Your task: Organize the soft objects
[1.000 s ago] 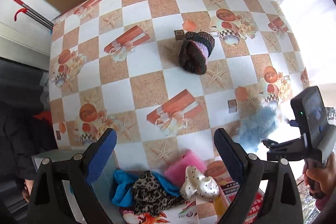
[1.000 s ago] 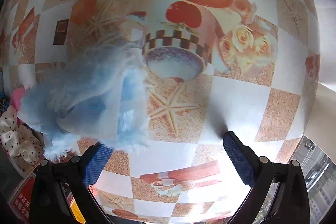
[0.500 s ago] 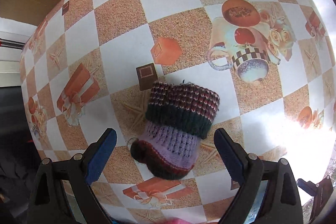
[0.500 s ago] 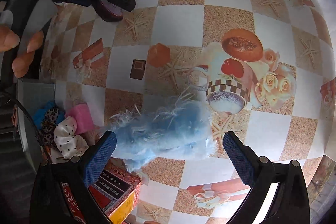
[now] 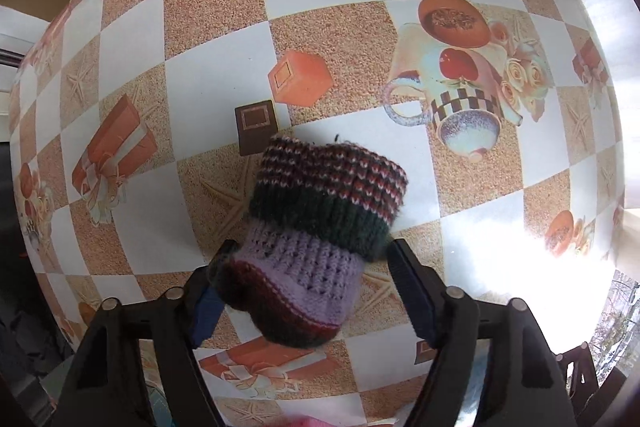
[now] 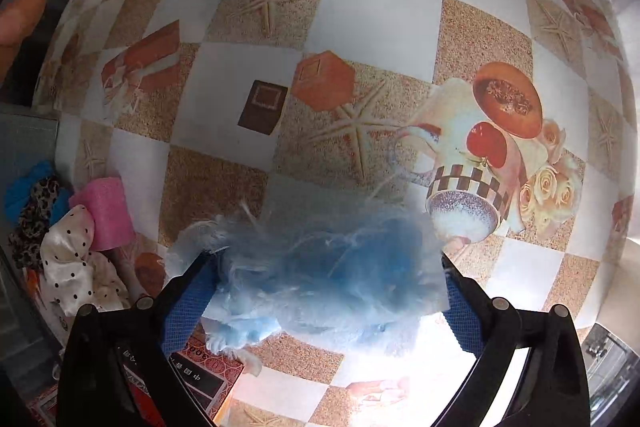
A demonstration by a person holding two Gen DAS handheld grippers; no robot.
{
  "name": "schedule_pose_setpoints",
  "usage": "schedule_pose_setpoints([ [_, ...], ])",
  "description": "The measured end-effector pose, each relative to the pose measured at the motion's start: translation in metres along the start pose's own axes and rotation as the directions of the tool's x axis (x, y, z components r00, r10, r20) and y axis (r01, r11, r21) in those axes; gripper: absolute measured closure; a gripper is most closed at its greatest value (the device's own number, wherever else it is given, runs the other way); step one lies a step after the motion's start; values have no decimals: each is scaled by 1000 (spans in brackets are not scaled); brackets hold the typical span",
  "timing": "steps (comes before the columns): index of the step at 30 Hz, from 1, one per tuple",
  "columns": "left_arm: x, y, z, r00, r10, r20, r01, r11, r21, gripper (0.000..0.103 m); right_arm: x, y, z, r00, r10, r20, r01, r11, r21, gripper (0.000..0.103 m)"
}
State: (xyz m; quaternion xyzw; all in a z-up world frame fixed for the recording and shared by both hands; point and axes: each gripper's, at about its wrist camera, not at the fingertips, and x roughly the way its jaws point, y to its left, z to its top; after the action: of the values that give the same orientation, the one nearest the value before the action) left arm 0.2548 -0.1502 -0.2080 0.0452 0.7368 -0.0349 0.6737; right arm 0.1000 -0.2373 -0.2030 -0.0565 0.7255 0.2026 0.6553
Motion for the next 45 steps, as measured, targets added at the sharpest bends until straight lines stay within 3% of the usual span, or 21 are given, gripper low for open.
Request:
schedule_pose_setpoints([
  [1, -3, 0, -4, 1000, 12, 6, -13, 1000, 8, 54, -4, -1, -2, 1000, 12, 15, -12, 1000, 12, 22],
  [2, -7, 0, -8, 1000, 11, 15, -11, 1000, 17, 61, -7, -1, -3, 999, 20, 26, -21, 1000, 21, 32],
  [5, -24, 1, -28, 998, 4, 69, -7, 999, 42, 62, -15, -3, -10, 996, 73, 58, -76, 996, 50, 58],
  [8, -48, -1, -55, 991, 15, 130, -25, 997, 71, 62, -29, -10, -14, 989, 120, 88, -127, 989, 81, 60],
  [13, -81, -4, -113, 982, -13, 190, -5, 996, 92, 62, -54, -19, -22, 986, 109, 123, -120, 989, 89, 60],
  [15, -87, -11, -129, 981, -18, 193, 2, 997, 83, 62, -57, -29, -19, 987, 100, 125, -113, 989, 95, 59],
  [16, -85, -9, -134, 982, -22, 190, 8, 997, 76, 62, -55, -29, -19, 987, 111, 116, -122, 988, 94, 47],
  [17, -86, -4, -144, 982, -29, 186, 17, 998, 68, 62, -51, -27, -18, 988, 122, 95, -131, 987, 94, 23],
  [18, -87, -6, -153, 983, -31, 184, 21, 998, 57, 62, -45, -22, -4, 990, 119, 74, -125, 988, 89, 14],
  [24, -103, 19, -196, 979, -18, 203, 15, 1000, 18, 62, -1, -1, 1, 998, 57, -28, -56, 997, 49, 13],
  [25, -108, 22, -202, 978, -15, 207, 12, 1000, 14, 62, 0, 4, 0, 1000, 20, -20, -20, 1000, 23, 17],
  [27, -116, 25, -214, 975, -10, 221, 7, 1000, 13, 62, -2, 17, -2, 999, -47, -10, 47, 998, -50, 39],
  [28, -120, 25, -221, 974, -4, 226, 1, 1000, 15, 62, -5, 21, -3, 999, -31, -9, 30, 997, -68, 61],
  [29, -123, 25, -226, 974, -4, 229, 0, 1000, 17, 62, -7, 23, -4, 1000, 4, -18, -5, 998, -66, 67],
  [31, -127, 26, -233, 974, -10, 227, 7, 1000, 15, 62, -17, 20, -7, 1000, 22, -3, -22, 998, -51, 67],
  [33, -127, 27, -231, 973, -12, 231, 10, 1000, 10, 61, -33, 8, -17, 998, 49, 34, -48, 999, -22, 67],
  [34, -126, 27, -226, 973, -15, 229, 14, 1000, 5, 51, -40, 1, -22, 996, 69, 49, -69, 998, 1, 67],
  [35, -123, 28, -219, 973, -27, 229, 29, 1000, -4, 32, -47, -2, -25, 995, 78, 64, -80, 997, 20, 67],
  [37, -117, 29, -202, 967, -57, 247, 67, 997, -32, 20, -60, -12, -37, 992, 82, 95, -87, 995, 52, 67],
  [41, -78, 24, -153, 983, -108, 152, 122, 989, -87, 20, -80, -26, -59, 987, 92, 131, -107, 988, 114, 67],
  [45, -38, 10, -116, 994, -88, 71, 95, 990, -101, 20, -96, -39, -90, 981, 109, 159, -136, 977, 167, 67],
])
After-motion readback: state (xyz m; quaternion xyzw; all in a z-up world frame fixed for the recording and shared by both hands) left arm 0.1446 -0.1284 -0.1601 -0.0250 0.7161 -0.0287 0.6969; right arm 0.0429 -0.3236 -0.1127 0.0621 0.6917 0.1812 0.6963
